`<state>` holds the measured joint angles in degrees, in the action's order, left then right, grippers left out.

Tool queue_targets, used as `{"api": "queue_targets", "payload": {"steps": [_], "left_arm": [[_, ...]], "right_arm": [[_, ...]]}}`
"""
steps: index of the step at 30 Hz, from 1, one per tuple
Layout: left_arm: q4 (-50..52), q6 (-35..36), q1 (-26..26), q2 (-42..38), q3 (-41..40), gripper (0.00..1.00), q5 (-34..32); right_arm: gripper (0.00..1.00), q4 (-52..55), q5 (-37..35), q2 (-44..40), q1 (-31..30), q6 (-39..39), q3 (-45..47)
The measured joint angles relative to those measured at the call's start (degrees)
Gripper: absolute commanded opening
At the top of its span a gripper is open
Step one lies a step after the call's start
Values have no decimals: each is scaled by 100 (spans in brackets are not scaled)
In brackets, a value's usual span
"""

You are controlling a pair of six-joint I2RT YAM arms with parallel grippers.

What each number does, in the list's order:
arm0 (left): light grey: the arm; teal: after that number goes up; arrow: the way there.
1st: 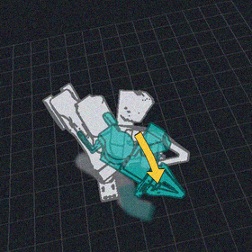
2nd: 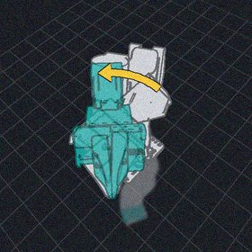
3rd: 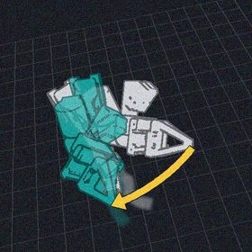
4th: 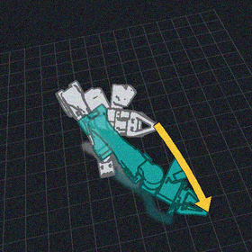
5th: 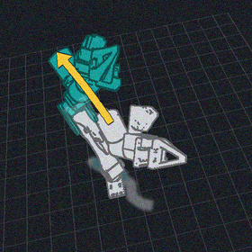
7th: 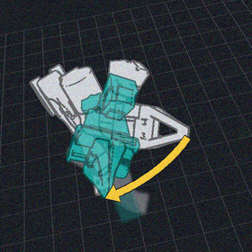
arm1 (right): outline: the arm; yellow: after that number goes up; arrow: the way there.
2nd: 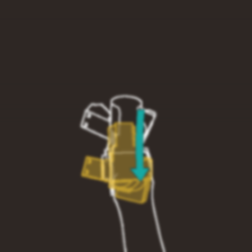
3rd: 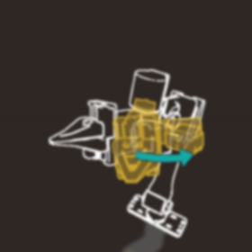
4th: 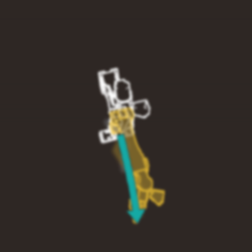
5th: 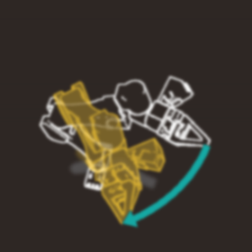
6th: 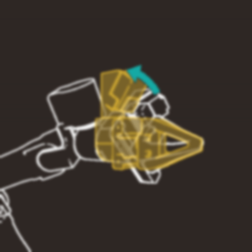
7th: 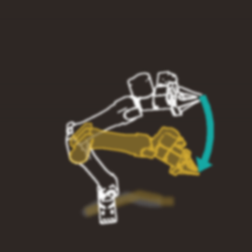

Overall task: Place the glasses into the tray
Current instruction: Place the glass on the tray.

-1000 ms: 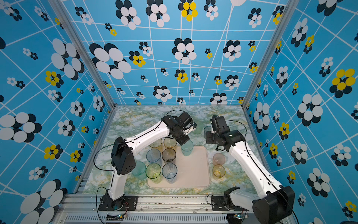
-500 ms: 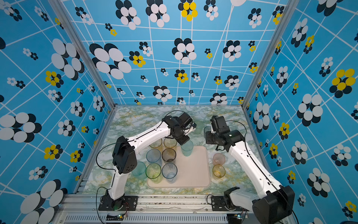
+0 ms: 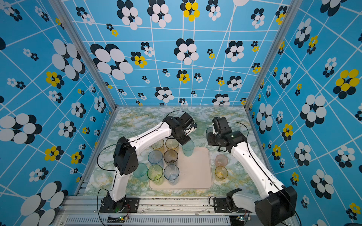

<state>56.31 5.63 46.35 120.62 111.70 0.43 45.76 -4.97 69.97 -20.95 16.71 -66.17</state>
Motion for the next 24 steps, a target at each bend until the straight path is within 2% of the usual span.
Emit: {"api": "queue_targets", "payload": {"steps": [3,18,24], "left_arm": [[0,0,-9,0,0,0,-2],[-57,2,-22,-2,-61,22,-46],[-127,2,-22,-9,-116,24,-46]], "right_arm": [[43,-13,28,2,0,0,4],[44,-20,109,7,0,0,4],[43,-22,129,26,0,0,7]]}}
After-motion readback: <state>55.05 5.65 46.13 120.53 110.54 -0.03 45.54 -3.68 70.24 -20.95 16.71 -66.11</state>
